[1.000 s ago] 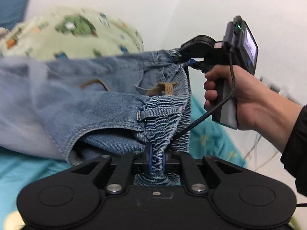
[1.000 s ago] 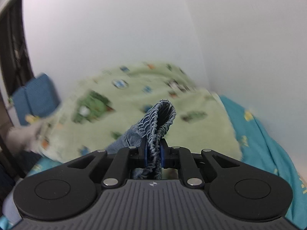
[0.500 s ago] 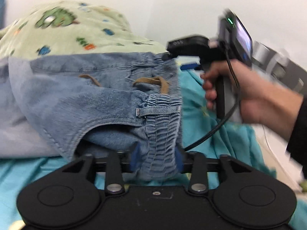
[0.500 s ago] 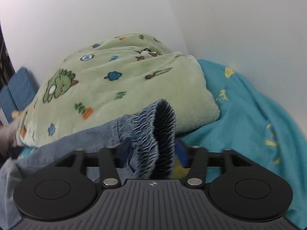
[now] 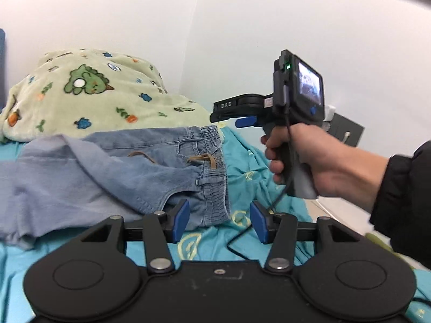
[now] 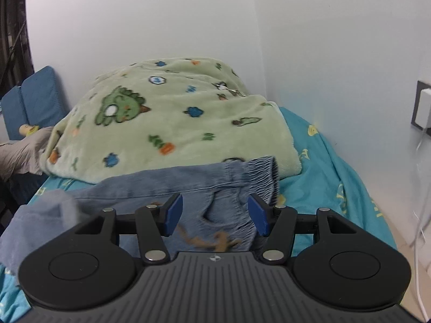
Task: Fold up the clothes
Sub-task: 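Lay the jeans flat on the bed and open both grippers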
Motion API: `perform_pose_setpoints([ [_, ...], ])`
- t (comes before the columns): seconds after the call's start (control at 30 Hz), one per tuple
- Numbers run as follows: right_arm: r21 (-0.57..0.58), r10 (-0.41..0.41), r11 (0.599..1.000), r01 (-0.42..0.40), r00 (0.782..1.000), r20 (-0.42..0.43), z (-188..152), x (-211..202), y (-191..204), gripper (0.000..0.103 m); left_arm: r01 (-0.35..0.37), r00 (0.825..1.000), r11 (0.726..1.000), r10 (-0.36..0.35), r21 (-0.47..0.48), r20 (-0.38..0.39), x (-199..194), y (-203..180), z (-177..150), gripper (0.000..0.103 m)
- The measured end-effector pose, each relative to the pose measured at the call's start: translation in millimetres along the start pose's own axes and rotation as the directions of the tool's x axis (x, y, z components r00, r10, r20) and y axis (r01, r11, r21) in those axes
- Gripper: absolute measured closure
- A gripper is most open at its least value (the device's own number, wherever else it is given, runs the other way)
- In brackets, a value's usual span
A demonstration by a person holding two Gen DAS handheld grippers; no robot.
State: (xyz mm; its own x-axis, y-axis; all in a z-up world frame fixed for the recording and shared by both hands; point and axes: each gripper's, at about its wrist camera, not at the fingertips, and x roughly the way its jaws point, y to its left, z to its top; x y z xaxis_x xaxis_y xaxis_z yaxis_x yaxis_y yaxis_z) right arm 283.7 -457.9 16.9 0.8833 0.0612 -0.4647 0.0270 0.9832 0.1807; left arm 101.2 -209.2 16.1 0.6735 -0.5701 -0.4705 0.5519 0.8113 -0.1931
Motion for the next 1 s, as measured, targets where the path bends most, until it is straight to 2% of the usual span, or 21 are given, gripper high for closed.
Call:
perform_pose_setpoints([
  [0.13, 0.013, -0.007, 1.0, 0.006, 0.999, 0.032, -16.1, -26.6, 38.4, 0.045, 0.011, 1.0, 1.0, -0.012, 0.019, 0.02, -48.3, 3.2, -5.3, 0.056],
  [0.27, 0.074, 0.028, 0.997, -0.032, 0.998, 0.051, -39.4, -41.3, 75.9, 0.045, 0.012, 0.998, 1.0, -0.013, 0.009, 0.058, -93.8, 15.8, -11.6, 0.055],
  [0.4, 0.15, 0.075, 0.986, -0.079, 0.997, 0.028, -66.2, -41.4, 105.4, 0.045, -0.065, 0.995, 0.998, 0.066, -0.012, 0.081, -118.4, 43.4, -5.3, 0.055],
  [0.5, 0.258, 0.146, 0.956, -0.143, 0.989, 0.008, -84.9, -35.6, 118.9, 0.045, -0.162, 0.981, 0.986, 0.166, -0.043, 0.101, -124.8, 72.4, 7.8, 0.054],
  [0.6, 0.348, 0.216, 0.917, -0.194, 0.976, -0.026, -96.5, -26.1, 129.8, 0.046, -0.233, 0.965, 0.966, 0.244, -0.113, 0.097, -114.5, 105.1, 16.2, 0.054],
  [0.67, 0.428, 0.264, 0.873, -0.235, 0.964, -0.009, -106.9, -21.7, 131.2, 0.045, -0.259, 0.955, 0.952, 0.278, -0.164, 0.103, -102.6, 125.2, 17.3, 0.054],
  [0.73, 0.534, 0.31, 0.804, -0.263, 0.951, 0.002, -117.8, -9.6, 124.5, 0.045, -0.272, 0.95, 0.939, 0.297, -0.208, 0.098, -89.3, 142.0, 12.9, 0.054],
  [0.8, 0.625, 0.345, 0.73, -0.278, 0.938, 0.015, -129.8, 3.7, 116.6, 0.04, -0.281, 0.947, 0.927, 0.31, -0.248, 0.085, -75.6, 157.7, 5.4, 0.054],
  [0.87, 0.711, 0.383, 0.645, -0.281, 0.924, 0.017, -141.9, 21.1, 108.5, 0.027, -0.3, 0.943, 0.913, 0.328, -0.277, 0.061, -66.6, 171.3, -7.3, 0.054],
  [1.0, 0.822, 0.39, 0.516, -0.243, 0.921, 0.028, -155.4, 46.6, 101.6, 0.02, -0.299, 0.949, 0.878, 0.316, -0.375, -0.018, -56.3, 198.3, -23.8, 0.054],
])
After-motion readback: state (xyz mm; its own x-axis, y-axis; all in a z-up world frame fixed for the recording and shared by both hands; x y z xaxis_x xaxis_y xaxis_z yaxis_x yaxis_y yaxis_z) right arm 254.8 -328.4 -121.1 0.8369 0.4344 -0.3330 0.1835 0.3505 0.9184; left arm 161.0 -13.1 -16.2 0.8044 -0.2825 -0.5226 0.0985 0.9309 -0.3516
